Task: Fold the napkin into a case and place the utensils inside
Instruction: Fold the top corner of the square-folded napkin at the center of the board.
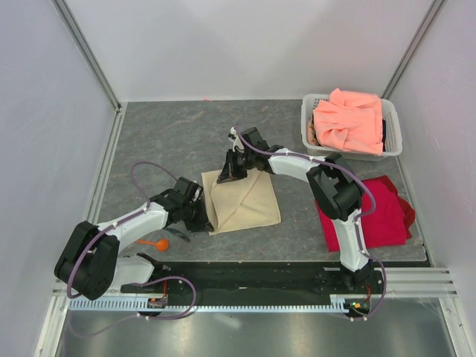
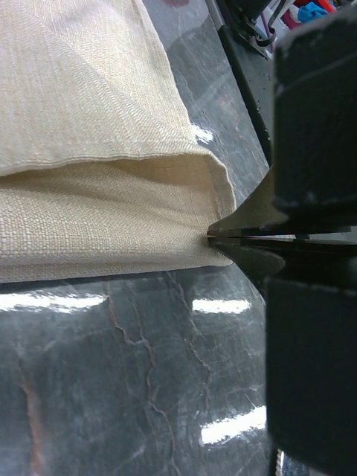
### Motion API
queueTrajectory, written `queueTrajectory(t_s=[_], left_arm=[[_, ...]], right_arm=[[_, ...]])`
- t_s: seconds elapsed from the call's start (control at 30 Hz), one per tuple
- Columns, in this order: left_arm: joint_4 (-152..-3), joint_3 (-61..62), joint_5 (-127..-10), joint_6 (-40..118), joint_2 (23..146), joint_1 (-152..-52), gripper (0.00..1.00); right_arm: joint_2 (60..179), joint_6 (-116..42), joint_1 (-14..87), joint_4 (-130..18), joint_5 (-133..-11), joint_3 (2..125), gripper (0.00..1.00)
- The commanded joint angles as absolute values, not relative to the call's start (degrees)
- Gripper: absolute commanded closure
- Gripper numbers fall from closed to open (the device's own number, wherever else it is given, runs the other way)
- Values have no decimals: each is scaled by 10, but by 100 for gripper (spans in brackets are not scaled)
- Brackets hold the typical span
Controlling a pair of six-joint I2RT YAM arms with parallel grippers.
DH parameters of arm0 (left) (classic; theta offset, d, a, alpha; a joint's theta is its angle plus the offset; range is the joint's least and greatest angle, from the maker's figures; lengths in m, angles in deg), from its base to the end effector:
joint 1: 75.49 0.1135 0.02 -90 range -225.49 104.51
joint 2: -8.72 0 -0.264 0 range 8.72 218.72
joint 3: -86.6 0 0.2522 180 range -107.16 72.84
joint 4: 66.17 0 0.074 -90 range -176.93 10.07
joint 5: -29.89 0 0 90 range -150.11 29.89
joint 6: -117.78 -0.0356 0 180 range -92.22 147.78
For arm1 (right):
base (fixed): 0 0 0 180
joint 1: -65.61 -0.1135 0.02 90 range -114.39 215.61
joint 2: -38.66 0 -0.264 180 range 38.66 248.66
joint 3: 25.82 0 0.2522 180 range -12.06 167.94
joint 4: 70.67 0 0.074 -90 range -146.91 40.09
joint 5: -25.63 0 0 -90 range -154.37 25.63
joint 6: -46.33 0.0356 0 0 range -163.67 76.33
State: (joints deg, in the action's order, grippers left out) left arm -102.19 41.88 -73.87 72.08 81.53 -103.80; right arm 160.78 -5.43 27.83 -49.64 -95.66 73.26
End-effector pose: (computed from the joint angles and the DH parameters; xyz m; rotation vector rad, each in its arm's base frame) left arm 0.1825 -0.1079 0.1493 -0.3174 2.8268 -0.6635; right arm 0.3582 0.3010 0.1658 -0.2932 2.5583 1.2315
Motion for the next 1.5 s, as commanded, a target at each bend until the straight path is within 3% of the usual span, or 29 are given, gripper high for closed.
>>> queueTrajectory(t_s=[0.0, 0.63, 0.97, 1.07, 1.17, 1.33, 1.37, 1.47], left_arm=[[-1016, 430, -748, 743, 786, -1037, 95], [-1008, 437, -741, 743, 798, -1037, 95], [-1012, 437, -733, 744, 792, -1037, 95], [-1027, 437, -710, 751, 762, -1038, 92], [-1077, 412, -672, 759, 724, -1037, 87], [-1124, 350, -668, 765, 681, -1037, 78], [-1127, 343, -666, 765, 679, -1036, 77], [-1134, 319, -665, 748, 680, -1034, 77]], right_arm=[[1627, -39, 274, -521, -971, 771, 100], [1707, -7, 274, -544, -987, 844, 100], [1728, -2, 274, -544, -991, 868, 94], [1733, 3, 274, -544, -994, 876, 88], [1734, 2, 275, -542, -1004, 888, 71], [1682, -10, 290, -523, -1014, 886, 52], [1671, -15, 293, -522, -1012, 880, 43], [1619, -29, 311, -512, -1013, 840, 36]])
